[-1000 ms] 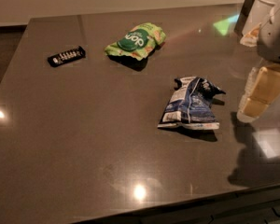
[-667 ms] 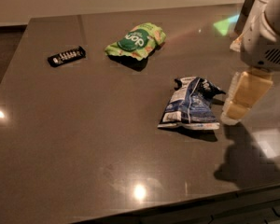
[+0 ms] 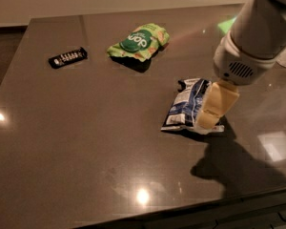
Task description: Pick blue chip bag
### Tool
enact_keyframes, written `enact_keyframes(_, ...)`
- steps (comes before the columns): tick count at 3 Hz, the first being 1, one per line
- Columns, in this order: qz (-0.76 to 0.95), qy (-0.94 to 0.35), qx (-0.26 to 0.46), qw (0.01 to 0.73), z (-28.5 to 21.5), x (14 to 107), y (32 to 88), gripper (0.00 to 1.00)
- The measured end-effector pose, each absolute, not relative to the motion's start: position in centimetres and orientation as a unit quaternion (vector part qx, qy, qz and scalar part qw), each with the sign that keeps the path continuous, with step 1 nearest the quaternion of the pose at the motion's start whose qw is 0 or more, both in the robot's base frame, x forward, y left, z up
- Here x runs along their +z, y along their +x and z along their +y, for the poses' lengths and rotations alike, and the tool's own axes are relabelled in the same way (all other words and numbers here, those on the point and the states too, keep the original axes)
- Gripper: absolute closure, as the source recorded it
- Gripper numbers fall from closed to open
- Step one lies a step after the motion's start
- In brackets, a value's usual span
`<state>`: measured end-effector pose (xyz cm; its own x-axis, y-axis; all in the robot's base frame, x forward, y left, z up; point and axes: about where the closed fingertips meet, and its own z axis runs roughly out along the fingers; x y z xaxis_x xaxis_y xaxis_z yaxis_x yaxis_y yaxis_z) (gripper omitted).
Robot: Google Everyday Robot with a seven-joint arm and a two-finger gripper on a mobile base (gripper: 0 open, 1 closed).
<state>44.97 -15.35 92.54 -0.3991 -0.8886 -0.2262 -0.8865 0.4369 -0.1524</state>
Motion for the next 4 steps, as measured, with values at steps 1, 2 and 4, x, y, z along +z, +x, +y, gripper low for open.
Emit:
enact_keyframes(1, 0.859, -0.495, 0.004, 0.132, -14.2, 90.7, 46.0, 0.00)
enact_keyframes(2, 0.879, -0.458, 0.001, 0.133, -13.7, 88.9, 47.4, 0.00)
enact_keyframes(4, 0.925, -0.356, -0.025, 0.128, -13.5, 86.9, 49.7, 0.00)
